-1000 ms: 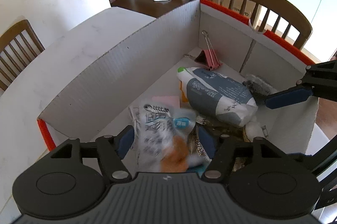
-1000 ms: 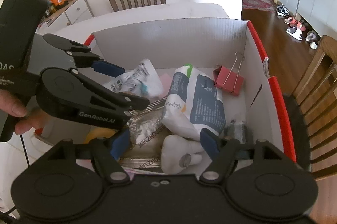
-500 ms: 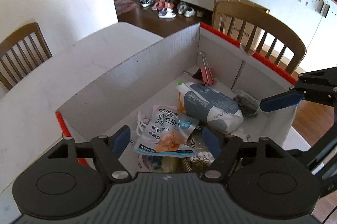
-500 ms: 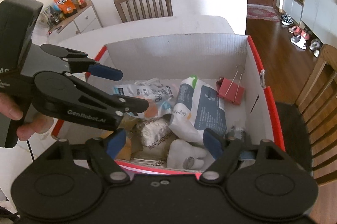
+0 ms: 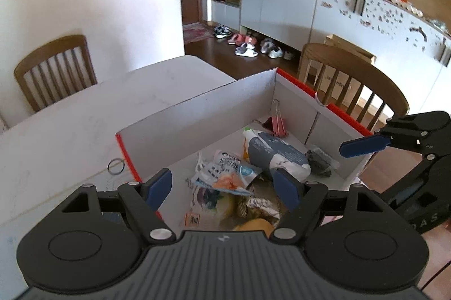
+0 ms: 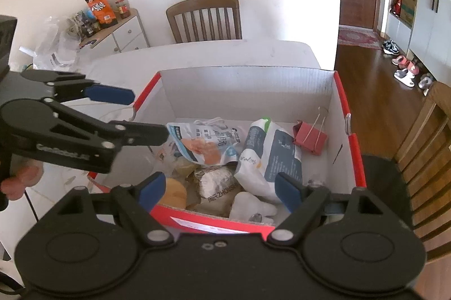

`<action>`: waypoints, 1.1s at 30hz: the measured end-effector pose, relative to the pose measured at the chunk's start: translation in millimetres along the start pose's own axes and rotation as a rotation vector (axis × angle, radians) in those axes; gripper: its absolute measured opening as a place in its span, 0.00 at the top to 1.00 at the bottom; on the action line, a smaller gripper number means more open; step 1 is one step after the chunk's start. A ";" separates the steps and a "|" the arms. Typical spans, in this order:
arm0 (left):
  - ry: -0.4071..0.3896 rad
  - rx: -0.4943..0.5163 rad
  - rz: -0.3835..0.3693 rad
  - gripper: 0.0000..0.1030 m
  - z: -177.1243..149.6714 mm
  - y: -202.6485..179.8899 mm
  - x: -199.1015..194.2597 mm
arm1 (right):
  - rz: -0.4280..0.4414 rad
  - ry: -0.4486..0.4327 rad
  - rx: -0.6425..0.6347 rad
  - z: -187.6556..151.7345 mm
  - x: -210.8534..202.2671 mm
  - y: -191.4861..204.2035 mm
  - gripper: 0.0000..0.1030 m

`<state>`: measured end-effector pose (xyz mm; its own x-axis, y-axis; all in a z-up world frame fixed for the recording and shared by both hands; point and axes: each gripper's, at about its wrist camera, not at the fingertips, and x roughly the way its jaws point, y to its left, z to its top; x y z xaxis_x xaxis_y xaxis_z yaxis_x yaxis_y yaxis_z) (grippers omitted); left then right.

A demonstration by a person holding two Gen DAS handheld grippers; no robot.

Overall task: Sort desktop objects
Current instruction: 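Withdraw both tools up and away from the box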

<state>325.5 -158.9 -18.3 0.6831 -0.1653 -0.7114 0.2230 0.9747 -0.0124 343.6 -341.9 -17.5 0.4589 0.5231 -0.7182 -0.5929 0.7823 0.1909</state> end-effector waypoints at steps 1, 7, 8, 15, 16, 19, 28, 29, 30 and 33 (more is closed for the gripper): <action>0.001 -0.010 0.002 0.23 -1.9 0.1 -2.4 | 0.001 -0.003 -0.001 -0.9 -1.0 0.1 0.17; -0.004 -0.044 0.002 0.17 -14.7 -0.5 -15.5 | 0.014 -0.019 -0.002 -6.1 -7.1 1.9 0.16; -0.003 -0.050 0.000 0.17 -16.6 -0.2 -16.6 | 0.014 -0.023 -0.003 -6.9 -8.3 2.6 0.16; -0.008 -0.060 -0.010 0.01 -28.9 4.4 -22.0 | -0.009 -0.070 -0.024 -12.6 -18.4 15.5 0.06; -0.012 -0.063 -0.011 0.01 -31.0 5.7 -23.6 | -0.014 -0.073 -0.029 -13.2 -19.1 17.8 0.05; -0.021 -0.069 -0.014 0.00 -36.6 9.9 -28.1 | -0.030 -0.081 -0.051 -15.3 -21.0 26.2 0.03; -0.047 -0.081 0.000 0.00 -47.6 24.8 -40.0 | -0.036 -0.119 -0.031 -22.2 -32.6 38.0 0.01; -0.050 -0.085 0.004 0.00 -48.9 26.4 -41.3 | -0.034 -0.125 -0.020 -23.1 -34.2 38.2 0.01; -0.053 -0.089 0.008 0.00 -50.3 28.3 -42.4 | -0.031 -0.129 -0.008 -23.9 -35.6 38.3 0.01; -0.061 -0.090 0.014 0.00 -54.0 32.7 -45.8 | -0.027 -0.145 0.017 -26.0 -40.3 40.5 0.00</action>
<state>263.9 -111.4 -24.1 0.7275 -0.1575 -0.6678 0.1516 0.9861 -0.0674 284.0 -340.1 1.7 0.5663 0.5438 -0.6193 -0.5678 0.8021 0.1850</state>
